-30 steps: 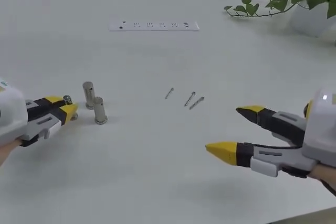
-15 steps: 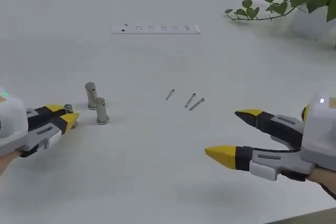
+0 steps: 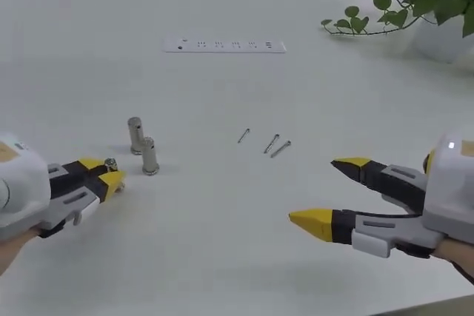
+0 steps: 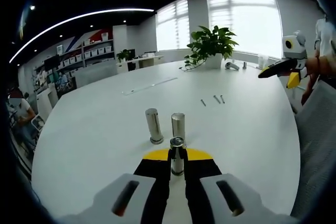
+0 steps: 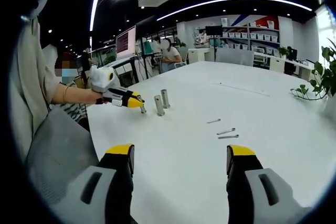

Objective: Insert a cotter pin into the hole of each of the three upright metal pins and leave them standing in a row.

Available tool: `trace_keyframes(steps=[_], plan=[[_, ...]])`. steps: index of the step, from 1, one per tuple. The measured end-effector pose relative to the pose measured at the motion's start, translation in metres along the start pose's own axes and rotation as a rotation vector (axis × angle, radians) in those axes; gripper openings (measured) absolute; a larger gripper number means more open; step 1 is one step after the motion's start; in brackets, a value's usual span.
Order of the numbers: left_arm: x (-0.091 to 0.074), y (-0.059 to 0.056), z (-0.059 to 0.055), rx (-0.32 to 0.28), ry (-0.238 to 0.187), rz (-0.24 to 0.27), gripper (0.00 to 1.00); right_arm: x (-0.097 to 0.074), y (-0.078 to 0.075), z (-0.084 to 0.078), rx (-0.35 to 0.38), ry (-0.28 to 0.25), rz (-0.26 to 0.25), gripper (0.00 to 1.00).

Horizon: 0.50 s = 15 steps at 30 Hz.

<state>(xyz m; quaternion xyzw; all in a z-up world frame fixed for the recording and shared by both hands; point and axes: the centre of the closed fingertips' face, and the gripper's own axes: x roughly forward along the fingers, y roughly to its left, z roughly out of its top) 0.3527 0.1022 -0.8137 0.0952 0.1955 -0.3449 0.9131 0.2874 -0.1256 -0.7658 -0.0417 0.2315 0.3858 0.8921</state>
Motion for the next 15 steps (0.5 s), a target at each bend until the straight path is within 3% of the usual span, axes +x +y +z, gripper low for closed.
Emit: trace_keyframes(steps=[15], plan=[[0.002, -0.042, 0.006, 0.029, 0.004, -0.080, 0.07, -0.003, 0.012, -0.001, -0.005, -0.005, 0.018, 0.73]])
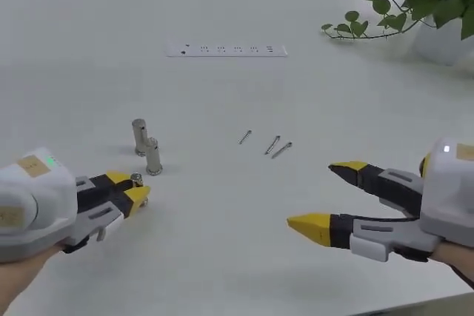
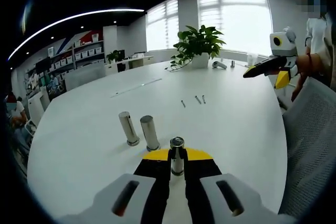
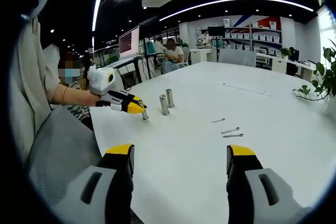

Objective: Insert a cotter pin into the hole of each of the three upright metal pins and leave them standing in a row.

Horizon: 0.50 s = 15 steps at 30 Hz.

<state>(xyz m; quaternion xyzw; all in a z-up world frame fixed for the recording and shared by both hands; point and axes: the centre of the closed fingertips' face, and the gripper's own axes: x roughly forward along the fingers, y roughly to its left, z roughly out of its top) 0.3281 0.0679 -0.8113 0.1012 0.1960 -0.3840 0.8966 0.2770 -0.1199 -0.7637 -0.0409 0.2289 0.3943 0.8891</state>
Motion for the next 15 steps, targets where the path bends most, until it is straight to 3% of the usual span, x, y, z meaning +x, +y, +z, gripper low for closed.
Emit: trace_keyframes(steps=[10, 15], plan=[[0.013, -0.034, 0.005, 0.035, -0.001, -0.097, 0.07, -0.004, 0.002, -0.002, 0.003, -0.003, -0.001, 0.73], [0.019, -0.045, 0.008, 0.057, -0.005, -0.122, 0.07, -0.005, 0.003, -0.004, 0.008, -0.003, -0.002, 0.73]])
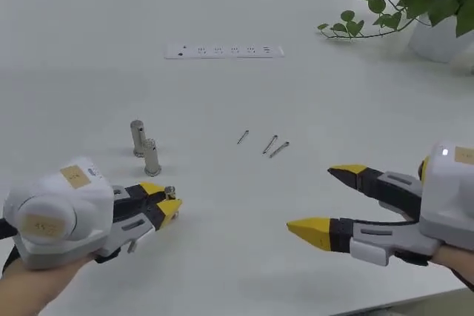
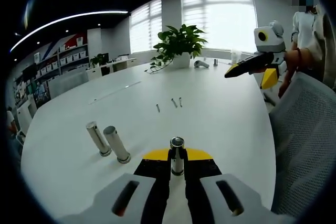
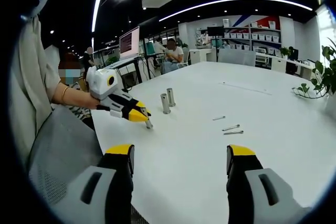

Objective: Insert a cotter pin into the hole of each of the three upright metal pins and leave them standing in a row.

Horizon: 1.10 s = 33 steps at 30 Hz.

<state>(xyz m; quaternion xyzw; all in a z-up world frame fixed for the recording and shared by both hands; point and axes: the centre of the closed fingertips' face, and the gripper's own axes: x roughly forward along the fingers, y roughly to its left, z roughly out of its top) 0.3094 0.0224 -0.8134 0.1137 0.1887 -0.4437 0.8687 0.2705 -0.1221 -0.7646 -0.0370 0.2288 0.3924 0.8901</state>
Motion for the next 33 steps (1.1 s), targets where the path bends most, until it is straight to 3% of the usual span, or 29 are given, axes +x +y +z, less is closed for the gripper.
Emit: trace_keyframes(steps=[14, 33], plan=[[0.020, -0.015, 0.008, 0.016, -0.017, -0.027, 0.07, -0.005, -0.002, -0.002, 0.008, -0.012, -0.012, 0.73], [0.034, -0.013, 0.006, 0.016, -0.028, 0.020, 0.07, -0.008, -0.004, -0.004, 0.019, -0.021, -0.016, 0.73]])
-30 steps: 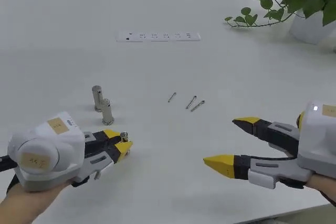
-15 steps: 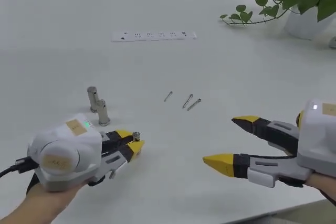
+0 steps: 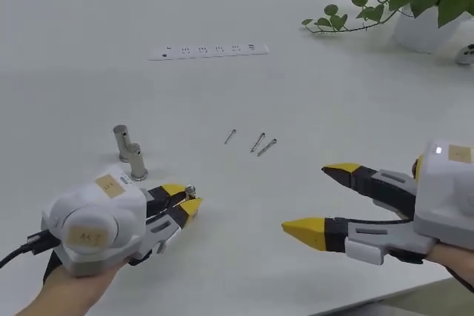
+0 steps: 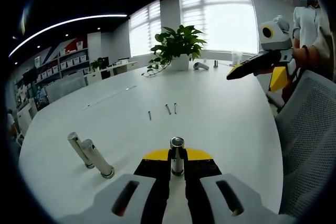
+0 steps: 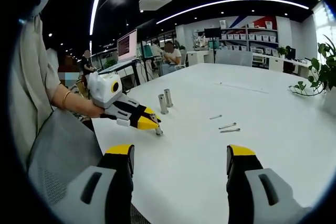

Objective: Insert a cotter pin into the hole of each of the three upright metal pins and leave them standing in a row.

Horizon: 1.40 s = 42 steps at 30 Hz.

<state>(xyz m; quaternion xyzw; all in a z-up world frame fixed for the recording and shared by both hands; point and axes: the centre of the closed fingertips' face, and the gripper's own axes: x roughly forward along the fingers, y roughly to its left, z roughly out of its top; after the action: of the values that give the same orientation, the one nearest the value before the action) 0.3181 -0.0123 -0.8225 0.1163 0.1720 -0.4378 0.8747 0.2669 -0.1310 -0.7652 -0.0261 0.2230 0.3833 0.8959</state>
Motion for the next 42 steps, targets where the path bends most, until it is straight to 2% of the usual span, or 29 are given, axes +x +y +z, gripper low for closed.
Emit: trace_keyframes(steps=[5, 23, 29, 42], plan=[[0.000, 0.001, -0.003, -0.008, 0.007, 0.011, 0.07, -0.002, -0.001, -0.002, 0.002, 0.001, -0.004, 0.73], [0.003, 0.004, -0.003, -0.046, -0.019, 0.024, 0.07, -0.005, -0.003, -0.006, 0.015, -0.002, -0.011, 0.73], [0.004, 0.004, -0.007, -0.042, -0.006, 0.027, 0.09, -0.004, -0.004, -0.005, 0.015, -0.002, -0.012, 0.73], [-0.002, 0.007, 0.008, -0.074, -0.060, 0.024, 0.21, -0.001, -0.005, -0.002, 0.005, -0.002, -0.007, 0.73]])
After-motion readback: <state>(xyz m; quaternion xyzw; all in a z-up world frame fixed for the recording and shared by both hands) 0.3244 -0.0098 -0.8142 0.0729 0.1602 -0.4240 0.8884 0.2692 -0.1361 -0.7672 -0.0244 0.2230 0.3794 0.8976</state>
